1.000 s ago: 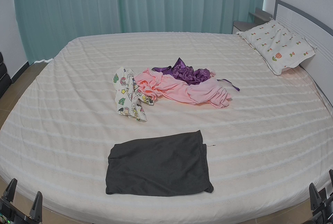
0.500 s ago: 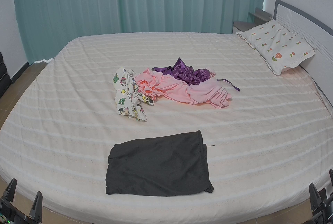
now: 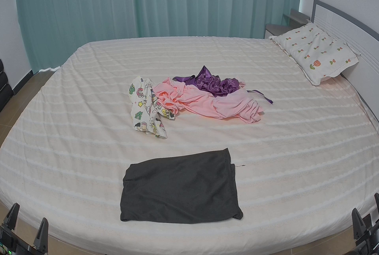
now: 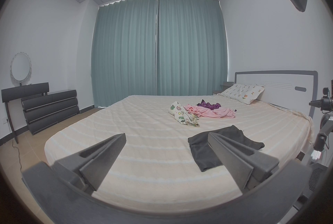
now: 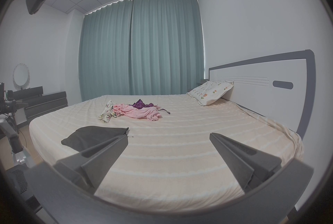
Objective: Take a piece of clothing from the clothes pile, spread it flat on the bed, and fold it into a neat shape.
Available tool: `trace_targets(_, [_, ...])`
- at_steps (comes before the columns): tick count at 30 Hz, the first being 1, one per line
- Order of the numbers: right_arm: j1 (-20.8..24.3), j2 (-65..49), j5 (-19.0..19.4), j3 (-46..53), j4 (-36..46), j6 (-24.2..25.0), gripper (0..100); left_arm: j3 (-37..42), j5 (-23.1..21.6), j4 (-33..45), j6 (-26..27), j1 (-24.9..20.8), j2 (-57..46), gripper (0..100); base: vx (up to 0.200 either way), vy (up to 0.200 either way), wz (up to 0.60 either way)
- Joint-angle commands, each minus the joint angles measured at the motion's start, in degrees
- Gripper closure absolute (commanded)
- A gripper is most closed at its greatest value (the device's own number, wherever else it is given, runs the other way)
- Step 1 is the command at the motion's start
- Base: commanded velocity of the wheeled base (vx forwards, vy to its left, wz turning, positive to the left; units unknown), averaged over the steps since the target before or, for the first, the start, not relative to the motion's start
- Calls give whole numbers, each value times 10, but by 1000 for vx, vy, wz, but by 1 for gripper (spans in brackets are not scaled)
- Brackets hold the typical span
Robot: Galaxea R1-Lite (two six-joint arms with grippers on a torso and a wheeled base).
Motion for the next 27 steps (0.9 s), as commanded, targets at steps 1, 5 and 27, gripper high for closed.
trace_targets(1, [0,-9,0,10,-1,0,0,10,0,0,0,0,-8,0,0,0,0])
trace_targets(5, [0,-9,0,10,0,0,0,10,0,0,0,0,-8,0,0,0,0])
trace_targets(27, [-2,-9,-1,10,0,1,0,10,0,0,0,1,-8,0,0,0,0])
